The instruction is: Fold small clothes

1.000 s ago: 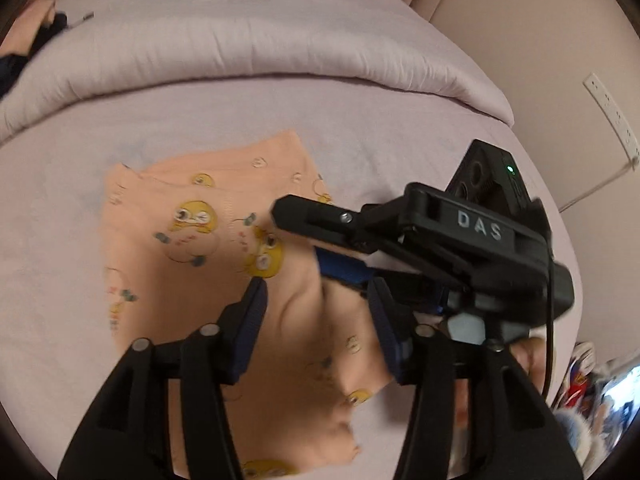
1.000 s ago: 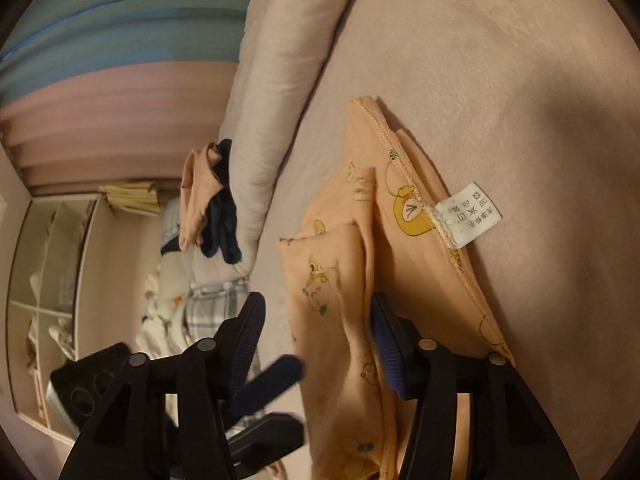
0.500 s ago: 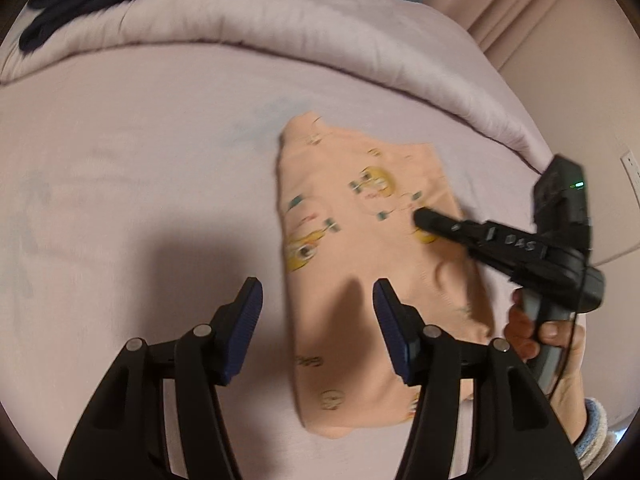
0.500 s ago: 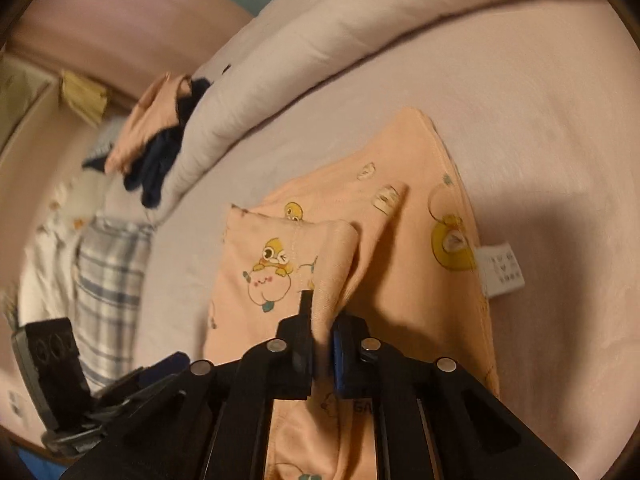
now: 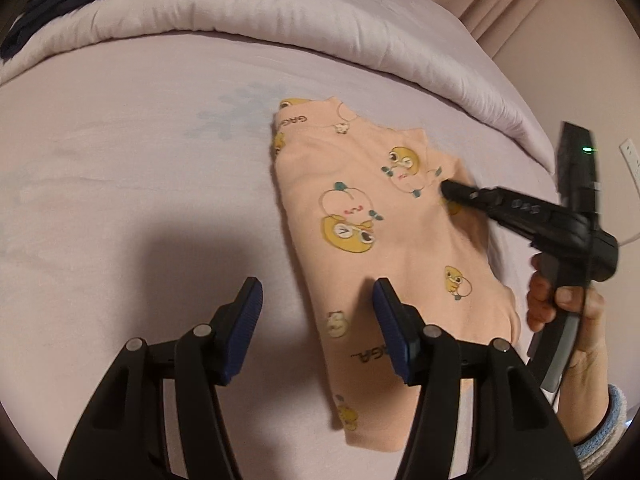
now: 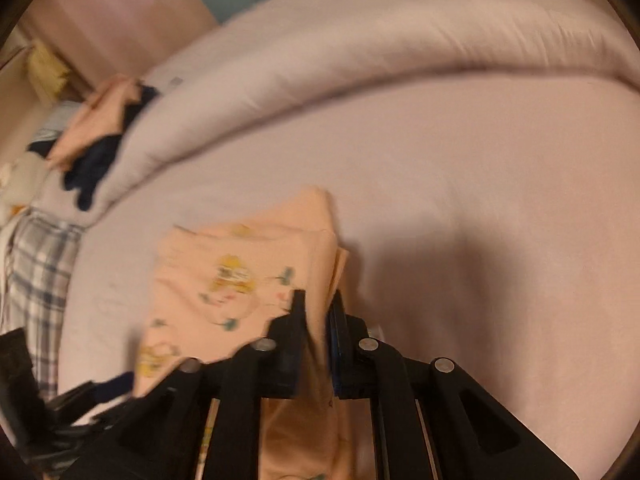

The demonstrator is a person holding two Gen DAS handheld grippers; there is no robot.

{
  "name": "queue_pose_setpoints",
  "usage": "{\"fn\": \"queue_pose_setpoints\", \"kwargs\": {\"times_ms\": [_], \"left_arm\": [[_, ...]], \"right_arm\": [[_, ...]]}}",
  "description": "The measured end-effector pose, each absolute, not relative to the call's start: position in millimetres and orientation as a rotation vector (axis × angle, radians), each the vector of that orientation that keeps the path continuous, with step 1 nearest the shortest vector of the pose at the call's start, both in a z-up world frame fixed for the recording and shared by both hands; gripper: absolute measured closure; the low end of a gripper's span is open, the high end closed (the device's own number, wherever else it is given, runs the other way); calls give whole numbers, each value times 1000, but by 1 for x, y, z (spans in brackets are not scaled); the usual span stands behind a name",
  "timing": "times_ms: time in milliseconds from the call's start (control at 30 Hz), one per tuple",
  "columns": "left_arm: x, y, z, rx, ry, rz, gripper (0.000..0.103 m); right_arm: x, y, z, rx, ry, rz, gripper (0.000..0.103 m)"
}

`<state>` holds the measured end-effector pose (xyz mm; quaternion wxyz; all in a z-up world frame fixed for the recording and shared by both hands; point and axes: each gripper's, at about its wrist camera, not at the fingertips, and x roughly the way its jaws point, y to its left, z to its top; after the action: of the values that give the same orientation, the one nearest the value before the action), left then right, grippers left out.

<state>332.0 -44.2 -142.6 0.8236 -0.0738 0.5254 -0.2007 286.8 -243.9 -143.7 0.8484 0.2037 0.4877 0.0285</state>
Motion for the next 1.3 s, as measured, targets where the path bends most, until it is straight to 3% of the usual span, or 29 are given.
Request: {"fn": "queue_pose_setpoints", "kwargs": {"times_ms": [100, 200, 267, 333, 400, 900, 1067, 1100, 1133, 1200, 1233, 1300], "left_arm": [[328, -51, -136, -101, 1079, -424, 47], [323, -59, -129, -38, 1034, -415, 48], [318, -65, -126, 9, 1007, -407, 54], [313, -71, -127, 61, 989, -398, 68], [309, -78, -129, 108, 979, -401, 74], [297, -87, -146, 233, 955, -375, 74], [297, -80, -141, 175, 972, -371, 69], [296, -76, -140, 150, 976, -368, 61], [297, -70, -138, 120, 981, -358, 47], [297, -60, -136, 74, 981, -340, 34], [298, -54, -136, 47, 985, -337, 34], [301, -45, -138, 8, 1008, -335, 34]], "right_arm": [[279, -247, -143, 457, 1007, 63, 78], [261, -244, -123, 375, 939, 36, 76], [243, -236, -109, 332, 883, 92, 76], [221, -223, -99, 298, 845, 188, 76], [203, -212, -95, 251, 834, 263, 76], [194, -180, -141, 91, 959, 273, 77], [184, -187, -138, 147, 962, 273, 77], [179, -191, -134, 172, 958, 275, 77], [177, -194, -131, 196, 951, 280, 72], [172, -203, -124, 261, 927, 297, 58], [170, -208, -122, 292, 916, 297, 47], [169, -220, -121, 339, 899, 264, 42]]}}
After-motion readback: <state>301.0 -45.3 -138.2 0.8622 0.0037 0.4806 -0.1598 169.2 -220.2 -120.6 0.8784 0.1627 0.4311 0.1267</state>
